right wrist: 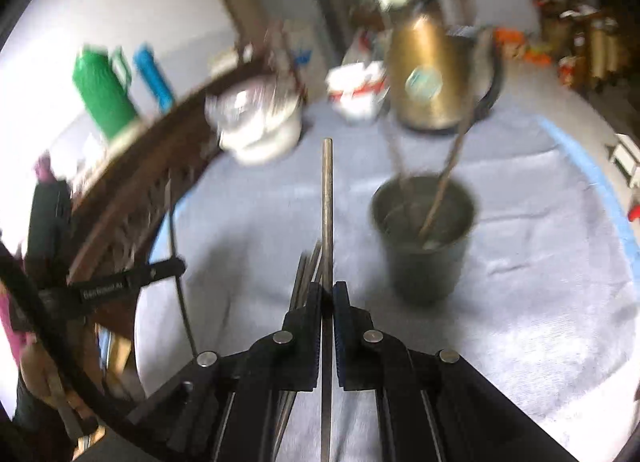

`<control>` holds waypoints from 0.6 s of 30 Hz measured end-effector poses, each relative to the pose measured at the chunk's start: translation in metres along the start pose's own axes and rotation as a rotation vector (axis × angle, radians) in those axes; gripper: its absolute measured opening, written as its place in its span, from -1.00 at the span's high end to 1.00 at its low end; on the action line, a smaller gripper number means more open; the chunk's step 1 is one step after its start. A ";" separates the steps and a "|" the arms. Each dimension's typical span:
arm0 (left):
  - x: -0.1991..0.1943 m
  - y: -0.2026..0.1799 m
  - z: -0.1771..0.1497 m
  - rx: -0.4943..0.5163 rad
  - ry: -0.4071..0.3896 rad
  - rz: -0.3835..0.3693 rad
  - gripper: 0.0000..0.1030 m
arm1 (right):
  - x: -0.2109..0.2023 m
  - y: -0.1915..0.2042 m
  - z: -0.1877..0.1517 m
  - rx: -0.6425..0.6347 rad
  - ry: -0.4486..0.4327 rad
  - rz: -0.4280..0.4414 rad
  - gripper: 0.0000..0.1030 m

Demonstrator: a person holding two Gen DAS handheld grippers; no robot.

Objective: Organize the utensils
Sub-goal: 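Lift both held chopsticks upright and carry them toward the grey cup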

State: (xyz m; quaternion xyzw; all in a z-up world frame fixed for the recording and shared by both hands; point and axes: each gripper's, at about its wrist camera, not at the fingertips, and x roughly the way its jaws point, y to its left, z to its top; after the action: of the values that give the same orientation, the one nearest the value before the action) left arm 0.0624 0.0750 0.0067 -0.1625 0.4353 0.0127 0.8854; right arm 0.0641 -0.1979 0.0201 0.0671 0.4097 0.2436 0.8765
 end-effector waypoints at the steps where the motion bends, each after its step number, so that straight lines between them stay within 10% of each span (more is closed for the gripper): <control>1: -0.007 -0.001 0.000 -0.007 -0.044 0.007 0.90 | -0.010 -0.001 -0.002 0.008 -0.054 -0.023 0.88; 10: -0.004 -0.024 0.002 -0.005 -0.337 0.120 0.90 | -0.031 -0.013 -0.004 -0.027 -0.375 -0.219 0.88; 18: 0.002 -0.027 -0.016 0.062 -0.418 0.184 0.89 | -0.018 -0.025 -0.012 -0.016 -0.424 -0.282 0.88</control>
State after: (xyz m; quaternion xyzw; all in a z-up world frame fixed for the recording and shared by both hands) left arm 0.0557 0.0443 0.0039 -0.0887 0.2553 0.1133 0.9561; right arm 0.0544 -0.2289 0.0165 0.0521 0.2202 0.1024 0.9687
